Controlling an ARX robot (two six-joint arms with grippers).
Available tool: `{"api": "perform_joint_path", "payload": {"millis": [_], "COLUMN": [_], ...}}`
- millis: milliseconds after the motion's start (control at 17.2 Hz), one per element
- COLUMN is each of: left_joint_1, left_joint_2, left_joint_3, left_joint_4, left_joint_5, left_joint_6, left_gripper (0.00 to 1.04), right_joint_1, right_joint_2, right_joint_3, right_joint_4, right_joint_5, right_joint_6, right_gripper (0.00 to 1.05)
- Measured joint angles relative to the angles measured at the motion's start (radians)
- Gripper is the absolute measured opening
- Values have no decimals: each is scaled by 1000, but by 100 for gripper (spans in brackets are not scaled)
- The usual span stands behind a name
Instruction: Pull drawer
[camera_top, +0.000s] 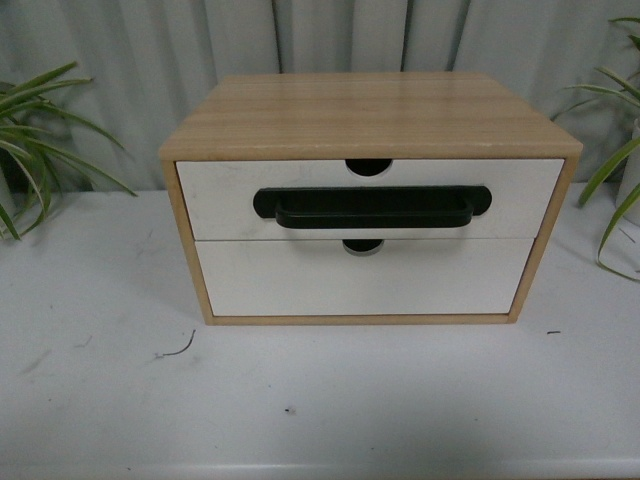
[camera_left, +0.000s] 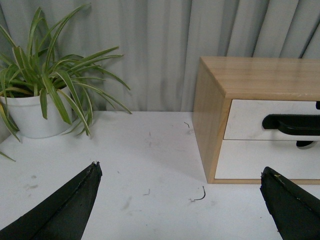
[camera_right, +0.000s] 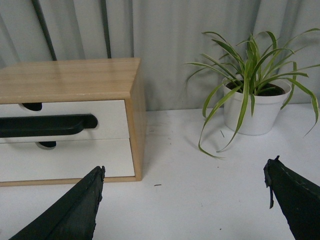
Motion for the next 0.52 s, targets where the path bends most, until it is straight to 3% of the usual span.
{"api": "perform_joint_path", "payload": {"millis": [525], "left_joint_1": [0], "left_joint_2": [0], "left_joint_3": [0], "left_joint_4": [0], "left_joint_5": [0], "left_joint_6": [0], "left_gripper": [98], "right_joint_1": [0], "right_joint_2": [0], "right_joint_3": [0], "right_joint_4": [0], "right_joint_5": [0], "right_joint_6": [0], "right_gripper": [98]}}
